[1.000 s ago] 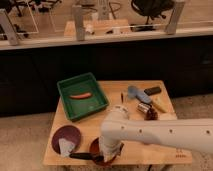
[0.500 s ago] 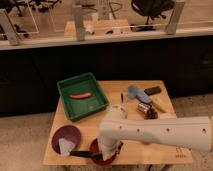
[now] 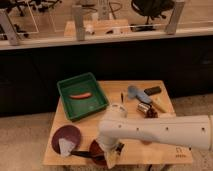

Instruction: Place brush in red bowl

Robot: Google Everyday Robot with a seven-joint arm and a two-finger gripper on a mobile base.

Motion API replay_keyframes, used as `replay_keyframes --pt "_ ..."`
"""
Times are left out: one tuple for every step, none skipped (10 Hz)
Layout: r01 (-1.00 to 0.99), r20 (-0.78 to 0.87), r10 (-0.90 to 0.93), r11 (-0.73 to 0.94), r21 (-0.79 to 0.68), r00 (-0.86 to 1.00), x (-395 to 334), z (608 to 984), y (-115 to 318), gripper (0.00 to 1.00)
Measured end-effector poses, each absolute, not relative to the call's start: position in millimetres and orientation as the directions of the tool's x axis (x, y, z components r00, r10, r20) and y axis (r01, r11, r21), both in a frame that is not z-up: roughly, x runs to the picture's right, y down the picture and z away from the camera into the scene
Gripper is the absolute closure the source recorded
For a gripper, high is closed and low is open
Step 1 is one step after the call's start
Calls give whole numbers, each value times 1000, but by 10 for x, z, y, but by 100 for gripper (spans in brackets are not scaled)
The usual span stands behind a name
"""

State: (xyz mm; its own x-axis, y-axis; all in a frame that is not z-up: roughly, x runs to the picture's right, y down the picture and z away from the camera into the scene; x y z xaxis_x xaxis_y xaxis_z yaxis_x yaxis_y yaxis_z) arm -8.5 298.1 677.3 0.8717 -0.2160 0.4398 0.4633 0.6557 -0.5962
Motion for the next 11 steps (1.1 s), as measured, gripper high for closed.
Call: replay_keyframes --pt "458 437 -211 657 -599 874 -70 6775 2966 20" --pt "454 435 -207 660 -599 876 -52 6769 2935 20" --pt "446 433 -199 667 -597 879 -18 6759 2875 20" --pt "431 431 -183 677 -596 884 29 6762 2800 20" --pt "416 429 -167 687 -596 888 77 6773 2727 20" --pt "397 428 -142 698 -597 893 140 6793 2639 20" --pt "382 427 -123 704 -599 896 193 6810 2581 20" --pt "370 433 -100 708 -601 896 236 6829 2533 20" --pt "358 453 -65 715 -600 889 294 6859 2478 20" --pt "358 480 -37 718 -597 877 346 6871 2445 20" --pt "377 542 1 717 -586 841 413 6887 2415 20"
